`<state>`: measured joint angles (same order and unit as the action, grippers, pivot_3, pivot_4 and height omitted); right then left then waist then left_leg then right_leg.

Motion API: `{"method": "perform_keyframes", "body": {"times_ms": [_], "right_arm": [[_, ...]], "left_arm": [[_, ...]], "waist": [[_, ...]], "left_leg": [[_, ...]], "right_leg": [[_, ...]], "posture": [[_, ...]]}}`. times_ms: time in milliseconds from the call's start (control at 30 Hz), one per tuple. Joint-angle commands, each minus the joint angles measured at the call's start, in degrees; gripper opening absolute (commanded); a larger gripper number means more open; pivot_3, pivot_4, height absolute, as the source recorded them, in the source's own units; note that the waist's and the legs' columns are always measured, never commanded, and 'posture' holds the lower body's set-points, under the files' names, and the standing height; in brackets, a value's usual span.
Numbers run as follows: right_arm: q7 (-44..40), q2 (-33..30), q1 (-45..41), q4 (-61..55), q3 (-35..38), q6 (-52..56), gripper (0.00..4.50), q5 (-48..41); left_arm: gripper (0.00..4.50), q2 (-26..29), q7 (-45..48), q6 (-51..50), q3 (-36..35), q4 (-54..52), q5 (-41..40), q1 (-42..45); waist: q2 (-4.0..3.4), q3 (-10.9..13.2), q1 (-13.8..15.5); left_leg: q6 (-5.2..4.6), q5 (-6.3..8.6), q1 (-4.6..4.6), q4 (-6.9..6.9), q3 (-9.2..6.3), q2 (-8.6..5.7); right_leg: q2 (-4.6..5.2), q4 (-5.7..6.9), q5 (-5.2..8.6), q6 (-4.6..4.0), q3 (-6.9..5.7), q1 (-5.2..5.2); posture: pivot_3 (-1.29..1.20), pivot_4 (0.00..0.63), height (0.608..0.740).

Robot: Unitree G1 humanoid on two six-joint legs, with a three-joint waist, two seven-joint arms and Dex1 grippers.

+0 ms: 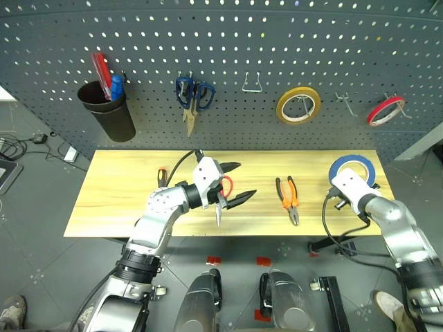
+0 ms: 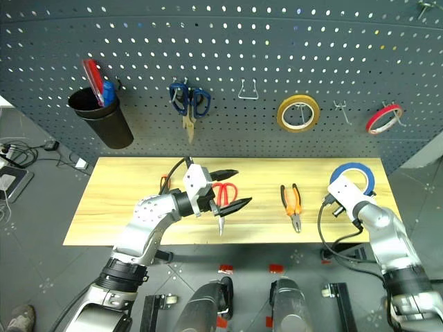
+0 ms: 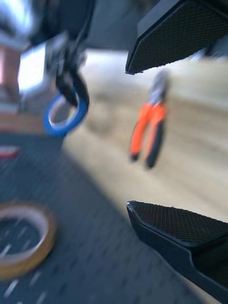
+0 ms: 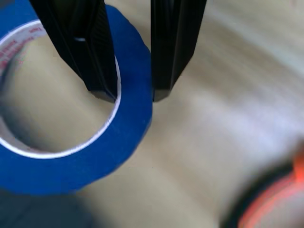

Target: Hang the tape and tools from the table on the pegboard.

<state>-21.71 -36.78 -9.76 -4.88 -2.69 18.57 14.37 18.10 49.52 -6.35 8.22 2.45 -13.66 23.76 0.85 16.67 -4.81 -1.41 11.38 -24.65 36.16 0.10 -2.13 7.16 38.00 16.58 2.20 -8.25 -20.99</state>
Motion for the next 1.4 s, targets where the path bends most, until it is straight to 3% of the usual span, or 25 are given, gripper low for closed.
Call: {"method": "perform_keyframes", "body": {"times_ms": [33, 233, 600, 833, 967, 1100, 1200, 1400], "right_arm": [[6.46, 3.45, 4.24, -14.98, 0.27, -3.61, 0.68, 4.32], [9.73, 6.83, -0.23, -18.13, 2.12, -6.42, 0.68, 5.28], [3.09, 5.38, -18.84, 7.49, 4.84, -13.90, 0.68, -4.70], [1.87, 7.13, -14.75, 3.15, 5.68, -8.13, 2.99, -8.09], [1.05, 11.01, -7.79, -6.93, 4.63, 6.74, 4.37, -11.19], [2.54, 18.33, -5.33, -15.89, 3.95, 31.82, 4.48, -16.37], [5.27, 22.05, -7.27, -17.97, 4.01, 40.63, 4.48, -16.80], [11.96, 30.02, -15.66, -9.51, 2.86, 51.55, 4.48, -15.68]], "left_arm": [[4.50, -0.87, 0.88, -1.99, 0.36, -5.06, -3.05, -0.22], [4.50, -2.23, 1.65, -3.86, 1.48, -5.43, -4.04, 3.59], [4.50, -3.91, 1.43, -3.45, 1.12, -2.04, -3.54, 7.35], [4.50, 0.49, 2.38, -2.24, 0.44, -1.82, -1.74, 3.58], [4.50, 6.51, 3.87, -0.95, 0.16, -2.24, 0.60, -0.94], [4.50, 13.38, 8.39, 1.02, 0.40, -4.43, 1.31, -6.49], [4.50, 16.91, 10.67, 2.69, 0.95, -4.74, 2.31, -8.89], [4.50, 23.94, 15.32, 4.00, 1.47, -7.72, 3.47, -15.91]], "waist": [[0.00, 0.00, -0.30], [0.00, 0.00, -0.20], [0.02, -0.01, -0.45], [0.01, -0.01, -0.37], [-0.01, -0.01, -0.42], [-0.04, 0.01, -0.63], [-0.10, 0.04, -0.68], [-0.18, 0.10, -0.89]], "left_leg": [[0.01, 0.00, 0.00, -0.02, 0.01, 0.03], [0.01, -0.02, 0.00, 0.20, 0.02, 0.01], [-0.19, -0.01, -0.02, 0.57, 0.42, 0.02], [-0.26, 0.04, -0.06, 0.56, 0.52, 0.05], [-0.26, 0.04, -0.06, 0.57, 0.53, 0.12], [-0.26, 0.07, -0.06, 0.58, 0.56, 0.24], [-0.46, 0.22, -0.06, 0.57, 0.55, 0.34], [-0.45, 0.21, -0.12, 0.54, 0.61, 0.50]], "right_leg": [[-0.02, 0.01, 0.00, 0.00, -0.02, -0.02], [-0.12, 0.09, -0.10, 0.18, 0.42, -0.10], [-0.23, 0.17, -0.42, 0.19, 1.00, -0.23], [-0.21, 0.06, -0.42, 0.19, 1.03, -0.24], [-0.24, 0.13, -0.42, 0.19, 1.09, -0.31], [-0.36, 0.15, -0.48, 0.07, 1.20, -0.41], [-0.43, 0.13, -0.57, -0.07, 1.23, -0.49], [-0.56, 0.13, -0.67, -0.23, 1.38, -1.09]], "posture": [[-0.32, 0.238, 0.740], [-0.33, 0.232, 0.740], [-0.33, 0.226, 0.740], [-0.32, 0.234, 0.740], [-0.33, 0.246, 0.740], [-0.31, 0.256, 0.740], [-0.30, 0.263, 0.740], [-0.26, 0.299, 0.740]]}}
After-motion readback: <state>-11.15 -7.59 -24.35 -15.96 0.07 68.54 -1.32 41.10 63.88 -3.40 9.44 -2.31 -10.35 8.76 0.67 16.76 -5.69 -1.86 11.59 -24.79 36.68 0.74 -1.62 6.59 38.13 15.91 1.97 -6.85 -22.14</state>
